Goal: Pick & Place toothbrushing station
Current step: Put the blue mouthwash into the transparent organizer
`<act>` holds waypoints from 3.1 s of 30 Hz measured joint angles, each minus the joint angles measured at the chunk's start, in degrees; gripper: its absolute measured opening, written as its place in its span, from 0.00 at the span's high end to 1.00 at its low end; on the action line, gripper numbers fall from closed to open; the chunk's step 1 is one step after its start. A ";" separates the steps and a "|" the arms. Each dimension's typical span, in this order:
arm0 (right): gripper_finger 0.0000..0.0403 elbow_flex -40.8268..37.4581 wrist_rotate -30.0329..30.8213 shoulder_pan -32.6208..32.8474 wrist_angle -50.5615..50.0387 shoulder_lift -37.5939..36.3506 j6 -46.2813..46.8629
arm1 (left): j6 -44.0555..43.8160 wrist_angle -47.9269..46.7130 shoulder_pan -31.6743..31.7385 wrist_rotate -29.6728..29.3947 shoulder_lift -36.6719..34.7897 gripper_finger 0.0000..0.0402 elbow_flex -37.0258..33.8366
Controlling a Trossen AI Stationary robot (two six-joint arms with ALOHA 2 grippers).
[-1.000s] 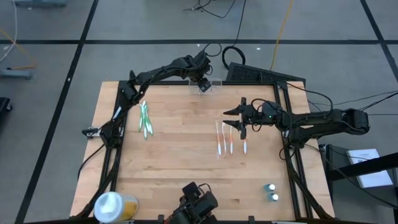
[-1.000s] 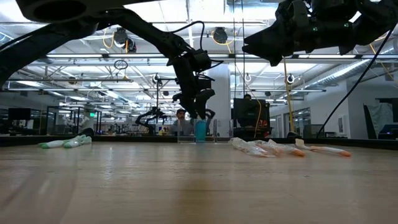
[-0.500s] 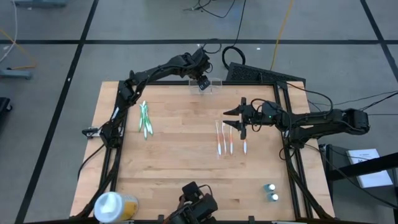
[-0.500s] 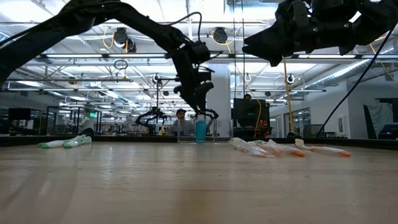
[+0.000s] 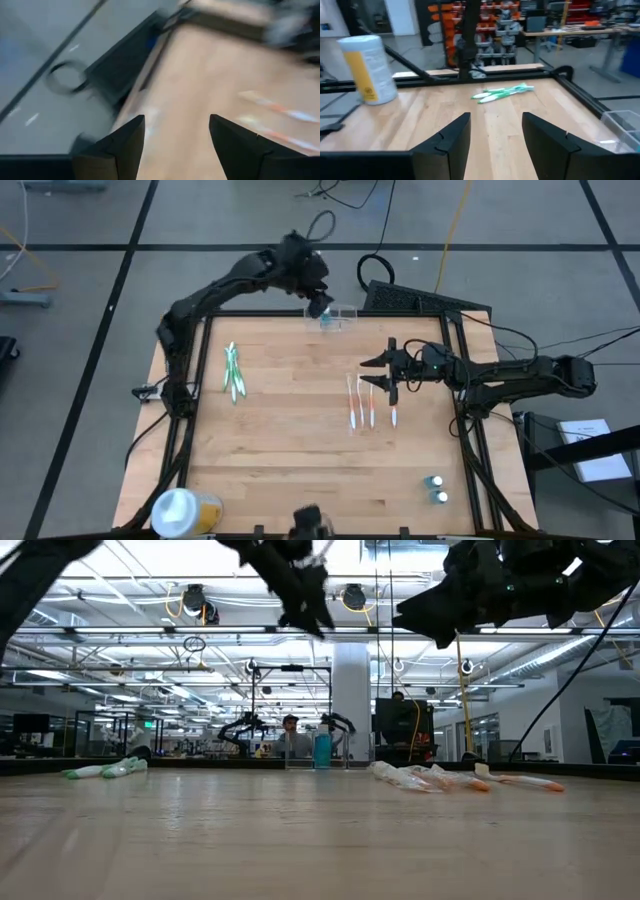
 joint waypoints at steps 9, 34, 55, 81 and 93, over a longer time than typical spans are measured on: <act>0.58 0.00 -11.01 0.00 -4.97 -5.56 3.24 | 0.85 22.56 -7.86 3.74 -22.70 0.43 -28.30; 0.58 1.29 -22.86 23.90 4.69 -7.78 10.64 | -12.05 66.60 -19.27 -5.11 -61.25 0.43 -81.25; 0.58 42.12 19.51 60.19 -90.62 14.82 71.06 | -12.12 63.08 -22.83 -10.15 -60.68 0.43 -81.23; 0.58 40.59 4.81 63.19 -95.26 23.56 91.47 | -11.68 63.12 -24.82 -13.15 -60.68 0.43 -81.21; 0.58 40.59 4.86 63.39 -96.32 26.12 91.30 | -11.75 63.17 -24.81 -14.24 -60.68 0.43 -81.19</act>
